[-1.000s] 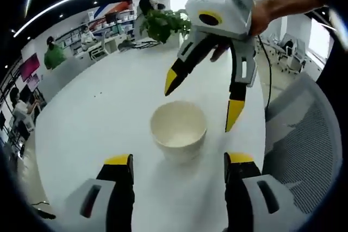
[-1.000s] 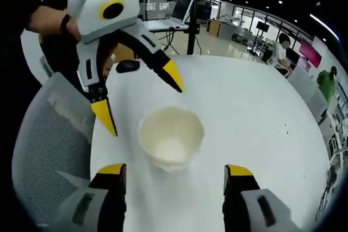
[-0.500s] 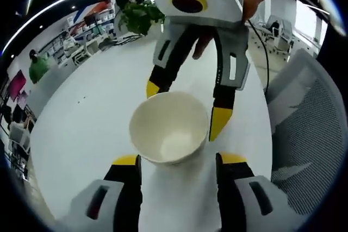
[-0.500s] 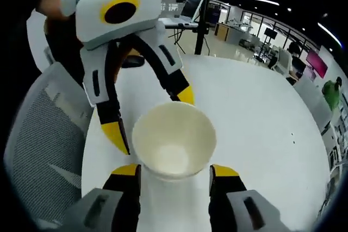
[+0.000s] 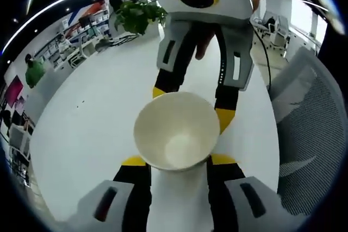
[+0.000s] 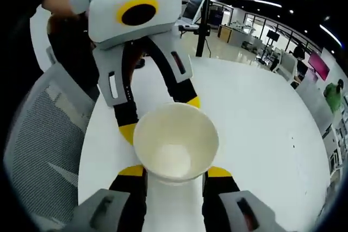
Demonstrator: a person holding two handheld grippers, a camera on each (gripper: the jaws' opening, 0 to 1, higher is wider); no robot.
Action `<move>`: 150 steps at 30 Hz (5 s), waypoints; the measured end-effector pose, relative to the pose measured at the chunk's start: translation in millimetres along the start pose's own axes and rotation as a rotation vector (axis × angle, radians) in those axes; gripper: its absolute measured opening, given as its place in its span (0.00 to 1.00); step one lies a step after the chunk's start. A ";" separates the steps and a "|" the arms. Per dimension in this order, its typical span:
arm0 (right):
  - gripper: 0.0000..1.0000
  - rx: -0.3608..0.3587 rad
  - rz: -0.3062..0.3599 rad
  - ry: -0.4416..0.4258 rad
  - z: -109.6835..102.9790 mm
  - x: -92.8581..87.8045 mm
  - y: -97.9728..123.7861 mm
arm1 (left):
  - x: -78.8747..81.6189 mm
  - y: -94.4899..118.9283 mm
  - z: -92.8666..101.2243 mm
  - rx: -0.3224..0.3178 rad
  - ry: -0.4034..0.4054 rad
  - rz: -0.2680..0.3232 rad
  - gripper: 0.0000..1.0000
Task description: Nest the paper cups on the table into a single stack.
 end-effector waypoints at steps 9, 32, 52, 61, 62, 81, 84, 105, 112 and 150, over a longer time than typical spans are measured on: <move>0.37 -0.035 0.000 -0.029 35.7 1.8 -2.1 | 8.7 -4.5 -32.6 0.023 -0.006 0.001 0.38; 0.35 -0.063 -0.021 -0.075 57.5 -4.7 -9.1 | 14.4 -27.4 -60.7 0.015 0.037 -0.008 0.39; 0.60 -0.089 -0.002 -0.166 57.4 -6.2 -8.7 | 0.1 -18.2 -54.6 0.030 0.105 -0.007 0.55; 0.70 -0.108 -0.020 -0.189 40.6 -11.2 -2.0 | -11.8 0.2 -49.3 0.072 0.162 0.011 0.64; 0.70 -0.111 -0.017 -0.199 40.7 -11.1 -1.7 | -12.5 2.1 -48.8 0.076 0.164 0.015 0.65; 0.78 -0.149 0.032 -0.347 19.7 -39.9 16.3 | -43.0 44.7 -37.2 0.164 0.284 0.071 0.71; 0.78 -0.158 0.054 -0.372 17.3 -41.0 22.1 | -46.5 52.8 -34.7 0.174 0.313 0.089 0.71; 0.85 -0.189 0.142 -0.540 -16.4 -76.6 41.3 | -81.3 72.9 -3.9 0.194 0.471 0.149 0.74; 0.87 -0.184 0.158 -0.594 -32.8 -84.7 43.5 | -85.4 79.2 6.4 0.195 0.508 0.160 0.75; 0.90 -0.210 0.221 -0.705 -65.4 -98.9 55.0 | -95.8 83.8 37.2 0.215 0.631 0.225 0.76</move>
Point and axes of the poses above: the point that each gripper's makers call its tool centre point, and the gripper's own axes: y roughly backward along the fingers, z roughly to its right, x roughly out of its top, the point moved 5 cm from there along y, roughly backward along the fingers, and after that the axes turned 13 degrees about -z, right-handed, at the moved point
